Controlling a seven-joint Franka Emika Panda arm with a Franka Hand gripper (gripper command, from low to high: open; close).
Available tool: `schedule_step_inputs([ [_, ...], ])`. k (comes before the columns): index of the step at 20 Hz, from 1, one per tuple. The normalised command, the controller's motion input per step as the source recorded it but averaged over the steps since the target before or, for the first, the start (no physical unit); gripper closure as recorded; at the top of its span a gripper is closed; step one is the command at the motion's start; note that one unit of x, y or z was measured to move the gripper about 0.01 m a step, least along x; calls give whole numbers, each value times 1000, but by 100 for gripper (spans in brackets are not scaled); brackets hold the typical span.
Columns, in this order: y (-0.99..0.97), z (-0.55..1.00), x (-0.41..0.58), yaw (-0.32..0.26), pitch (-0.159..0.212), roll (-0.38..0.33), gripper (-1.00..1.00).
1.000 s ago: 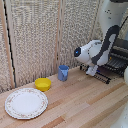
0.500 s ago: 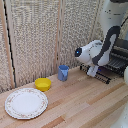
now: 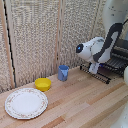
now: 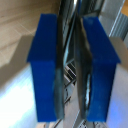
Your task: Kindly employ your clamp to softly take hold of the bread. Delicately rest it on the oven pan, verifying that it is even on the surface. Using your clamp and attentiveness, smoothly glide the pan into the oven and along the appropriate brackets, securing it in position.
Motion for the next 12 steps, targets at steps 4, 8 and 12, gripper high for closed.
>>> schedule_step_inputs([
  [4,-294,609,158,15,18,205,100],
  [8,-779,628,149,-1,0,120,100],
  [12,-1000,491,1,0,0,88,100],
])
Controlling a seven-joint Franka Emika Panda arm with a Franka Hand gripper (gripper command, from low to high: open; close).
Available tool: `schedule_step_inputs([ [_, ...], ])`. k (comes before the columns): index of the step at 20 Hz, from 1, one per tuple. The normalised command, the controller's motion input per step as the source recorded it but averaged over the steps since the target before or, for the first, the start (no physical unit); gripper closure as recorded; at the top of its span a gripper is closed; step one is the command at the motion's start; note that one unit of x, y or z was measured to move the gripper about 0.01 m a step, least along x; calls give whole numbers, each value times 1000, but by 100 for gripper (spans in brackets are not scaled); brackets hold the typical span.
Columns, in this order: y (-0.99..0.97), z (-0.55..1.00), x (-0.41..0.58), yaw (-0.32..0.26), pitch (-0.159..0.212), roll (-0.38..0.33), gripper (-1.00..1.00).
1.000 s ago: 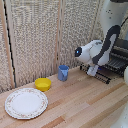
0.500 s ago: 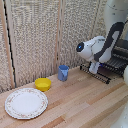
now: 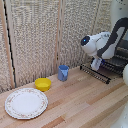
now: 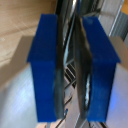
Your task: Kindly employ your clamp to softly take hold of the bread. Delicately rest it on the oven pan, verifying that it is even on the surface. Using your clamp and attentiveness, smoothly glide the pan into the oven and along the appropriate brackets, securing it in position.
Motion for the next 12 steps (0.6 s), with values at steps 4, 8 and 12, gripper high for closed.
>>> schedule_step_inputs([
  [4,-1000,227,-32,0,-2,23,100],
  [8,-1000,64,-115,0,-28,-33,100],
  [12,-846,-28,-13,-73,-36,-134,100],
])
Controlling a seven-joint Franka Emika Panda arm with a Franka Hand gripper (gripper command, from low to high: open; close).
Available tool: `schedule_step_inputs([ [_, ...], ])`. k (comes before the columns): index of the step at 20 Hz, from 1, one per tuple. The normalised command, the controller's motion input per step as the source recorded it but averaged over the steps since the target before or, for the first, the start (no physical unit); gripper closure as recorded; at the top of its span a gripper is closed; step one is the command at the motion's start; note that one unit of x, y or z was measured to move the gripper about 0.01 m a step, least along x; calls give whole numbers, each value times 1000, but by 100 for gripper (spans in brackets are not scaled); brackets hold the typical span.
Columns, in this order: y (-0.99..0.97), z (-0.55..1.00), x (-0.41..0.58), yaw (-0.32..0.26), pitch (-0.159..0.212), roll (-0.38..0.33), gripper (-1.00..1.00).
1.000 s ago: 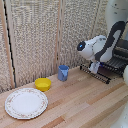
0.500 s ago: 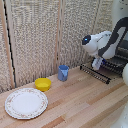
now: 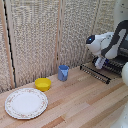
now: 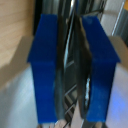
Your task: Kindly employ your clamp to softly take hold of the bread. Delicately rest it on the oven pan, verifying that it is even on the surface. Using your clamp and attentiveness, smoothly glide the pan into the oven and along the appropriate brackets, securing it in position.
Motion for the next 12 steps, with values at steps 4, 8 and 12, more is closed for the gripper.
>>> schedule_step_inputs([
  [4,-629,-1,0,-190,-22,-60,100],
  [8,-428,31,0,-188,-61,-13,100],
  [12,-420,106,0,-205,-107,-2,-100],
])
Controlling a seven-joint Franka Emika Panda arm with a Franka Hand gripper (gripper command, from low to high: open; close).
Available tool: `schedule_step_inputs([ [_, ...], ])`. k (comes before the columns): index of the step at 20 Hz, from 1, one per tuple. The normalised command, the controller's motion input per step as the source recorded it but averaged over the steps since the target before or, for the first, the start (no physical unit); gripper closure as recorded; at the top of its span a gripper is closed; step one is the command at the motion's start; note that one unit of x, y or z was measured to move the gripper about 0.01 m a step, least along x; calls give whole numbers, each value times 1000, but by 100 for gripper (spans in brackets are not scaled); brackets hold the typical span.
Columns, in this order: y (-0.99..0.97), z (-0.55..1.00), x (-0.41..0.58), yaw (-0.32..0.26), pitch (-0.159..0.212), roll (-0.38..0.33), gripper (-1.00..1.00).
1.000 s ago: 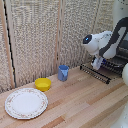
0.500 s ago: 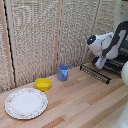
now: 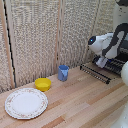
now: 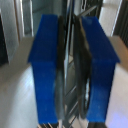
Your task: Kindly employ your clamp to softly take hold of the bread. Delicately rest it on the oven pan, verifying that it is even on the surface. Using your clamp and attentiveness, smoothly glide the pan into the oven and along the appropriate brackets, securing it in position.
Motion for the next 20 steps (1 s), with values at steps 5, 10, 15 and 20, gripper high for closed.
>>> schedule_step_inputs([
  [5,-160,145,14,-281,-80,-40,-100],
  [10,0,186,25,-180,-40,0,-100],
  [15,9,548,174,-7,22,11,-100],
  [20,113,554,345,2,79,6,-100],
])
